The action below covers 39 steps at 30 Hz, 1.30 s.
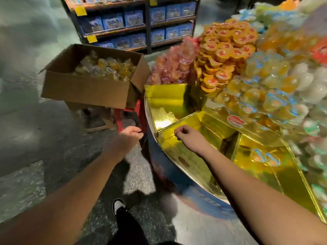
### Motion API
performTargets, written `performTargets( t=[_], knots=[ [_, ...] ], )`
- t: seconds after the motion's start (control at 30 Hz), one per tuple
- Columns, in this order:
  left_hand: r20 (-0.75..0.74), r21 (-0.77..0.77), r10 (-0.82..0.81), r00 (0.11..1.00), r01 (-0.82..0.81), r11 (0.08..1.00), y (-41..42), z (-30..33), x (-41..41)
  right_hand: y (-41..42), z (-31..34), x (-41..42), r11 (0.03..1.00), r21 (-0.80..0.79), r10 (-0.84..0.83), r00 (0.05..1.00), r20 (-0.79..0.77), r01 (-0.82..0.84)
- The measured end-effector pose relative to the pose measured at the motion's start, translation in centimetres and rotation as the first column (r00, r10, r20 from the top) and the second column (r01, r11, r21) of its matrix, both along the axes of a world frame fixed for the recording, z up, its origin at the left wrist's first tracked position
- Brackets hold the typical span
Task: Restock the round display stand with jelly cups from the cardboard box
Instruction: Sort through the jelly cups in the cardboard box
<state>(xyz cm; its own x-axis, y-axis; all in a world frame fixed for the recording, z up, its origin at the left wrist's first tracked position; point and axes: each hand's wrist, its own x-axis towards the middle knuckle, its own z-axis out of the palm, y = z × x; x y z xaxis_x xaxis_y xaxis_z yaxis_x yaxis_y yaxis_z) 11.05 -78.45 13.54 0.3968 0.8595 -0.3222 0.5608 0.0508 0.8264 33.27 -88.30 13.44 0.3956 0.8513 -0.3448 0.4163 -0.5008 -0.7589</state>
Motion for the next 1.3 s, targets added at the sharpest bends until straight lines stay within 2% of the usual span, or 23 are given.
performTargets(
  t=[0.17,0.4,0.53,0.77,0.9,0.97,1.3],
  knots=[
    [-0.010,0.018,0.132,0.991,-0.132,0.991,9.7,0.3,-9.6,13.7,-0.9,-7.0,0.985,-0.020,0.172,0.981,0.092,-0.171],
    [-0.087,0.017,0.210,0.974,-0.210,0.978,24.3,1.2,-20.7,29.1,-2.5,-14.9,0.969,-0.085,0.242,0.965,0.105,-0.233],
    [-0.142,0.055,0.197,0.970,-0.192,0.980,31.8,1.4,-22.8,35.4,-2.6,-16.4,0.960,-0.107,0.270,0.956,0.117,-0.259],
    [-0.296,0.134,0.088,0.951,-0.050,0.990,44.8,-0.2,-19.1,47.9,-3.9,-13.1,0.960,-0.154,0.263,0.942,0.210,-0.234],
    [-0.304,0.156,0.023,0.952,0.026,0.987,53.3,-1.7,-14.3,56.2,-5.5,-10.3,0.971,-0.126,0.226,0.955,0.191,-0.205],
    [-0.297,0.138,0.005,0.955,0.038,0.990,57.2,-2.7,-11.8,60.3,-6.7,-8.9,0.978,-0.120,0.190,0.966,0.174,-0.170],
    [-0.356,-0.078,-0.001,0.934,-0.029,0.997,70.2,-8.3,-4.5,76.5,-11.5,-5.9,0.914,-0.337,0.297,0.939,0.174,-0.226]
  ],
)
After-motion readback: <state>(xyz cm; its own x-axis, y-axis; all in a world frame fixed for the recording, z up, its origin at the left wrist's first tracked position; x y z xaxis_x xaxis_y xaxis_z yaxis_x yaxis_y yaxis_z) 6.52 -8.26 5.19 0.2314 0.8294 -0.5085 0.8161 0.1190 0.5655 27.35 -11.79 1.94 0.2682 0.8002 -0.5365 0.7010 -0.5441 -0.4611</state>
